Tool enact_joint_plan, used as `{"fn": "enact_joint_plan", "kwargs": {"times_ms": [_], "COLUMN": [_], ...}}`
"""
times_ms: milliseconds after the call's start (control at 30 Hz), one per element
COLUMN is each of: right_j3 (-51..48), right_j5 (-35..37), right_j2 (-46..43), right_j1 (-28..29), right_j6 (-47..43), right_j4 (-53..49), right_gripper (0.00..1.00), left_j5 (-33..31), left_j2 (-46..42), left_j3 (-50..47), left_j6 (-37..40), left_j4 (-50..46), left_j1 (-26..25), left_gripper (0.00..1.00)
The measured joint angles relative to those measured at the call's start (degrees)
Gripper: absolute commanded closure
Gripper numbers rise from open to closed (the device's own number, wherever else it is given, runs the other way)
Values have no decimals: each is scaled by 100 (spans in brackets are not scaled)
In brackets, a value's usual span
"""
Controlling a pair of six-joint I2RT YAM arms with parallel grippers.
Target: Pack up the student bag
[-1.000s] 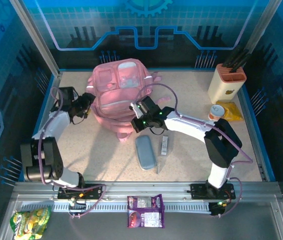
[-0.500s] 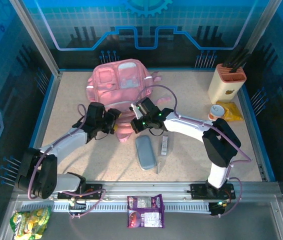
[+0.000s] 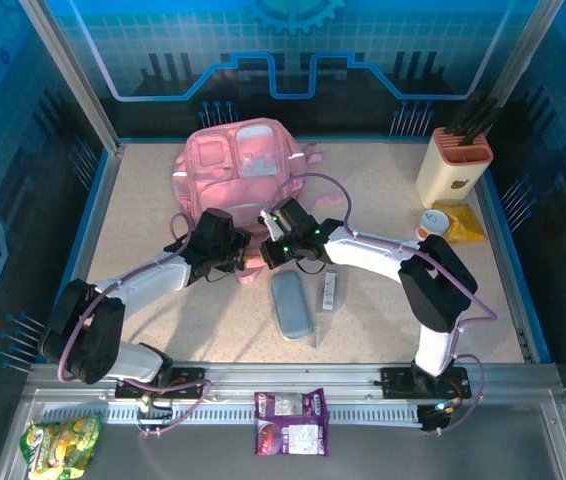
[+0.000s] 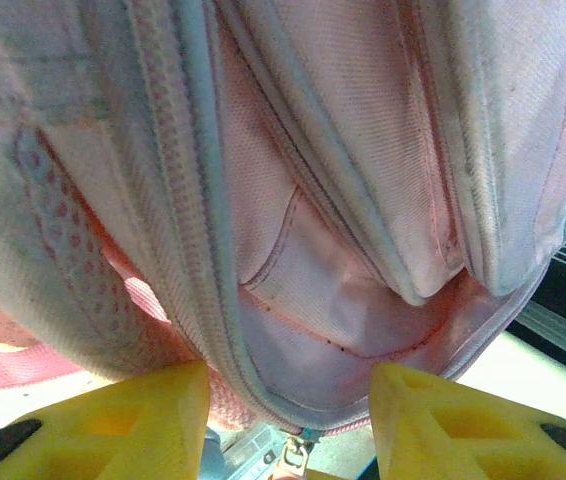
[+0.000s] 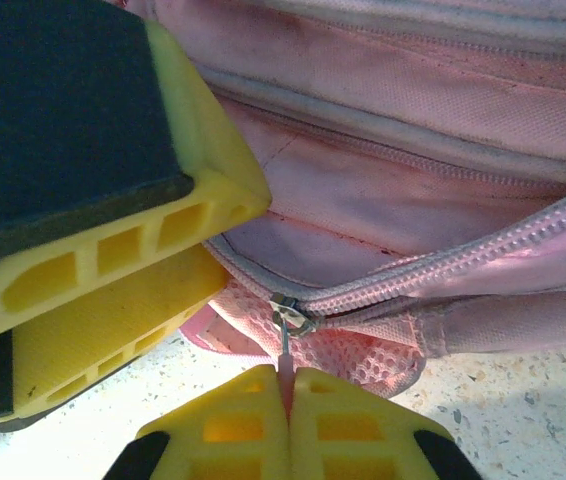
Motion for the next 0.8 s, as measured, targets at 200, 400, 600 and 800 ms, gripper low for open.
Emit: {"fn": "enact_joint_plan", "kwargs": {"times_ms": [200, 400, 600, 800], "right_j3": [-2, -2, -4, -4], "right_j5": [9, 48, 96, 219], "right_j2": [13, 37, 48, 48], "right_j1": [17, 48, 70, 85], "right_j6": [0, 2, 22, -26], "right_j4": [37, 66, 81, 52], "right_gripper": [100, 100, 100, 100], "left_j5": [-168, -352, -439, -553], "left_j2": [31, 221, 501, 564], "left_j3": [31, 151, 306, 385], "left_j6": [-295, -476, -533, -481], "left_j4": [-177, -341, -409, -472], "left_j1": [-98, -162, -166, -155], "left_gripper": [51, 56, 87, 100]}}
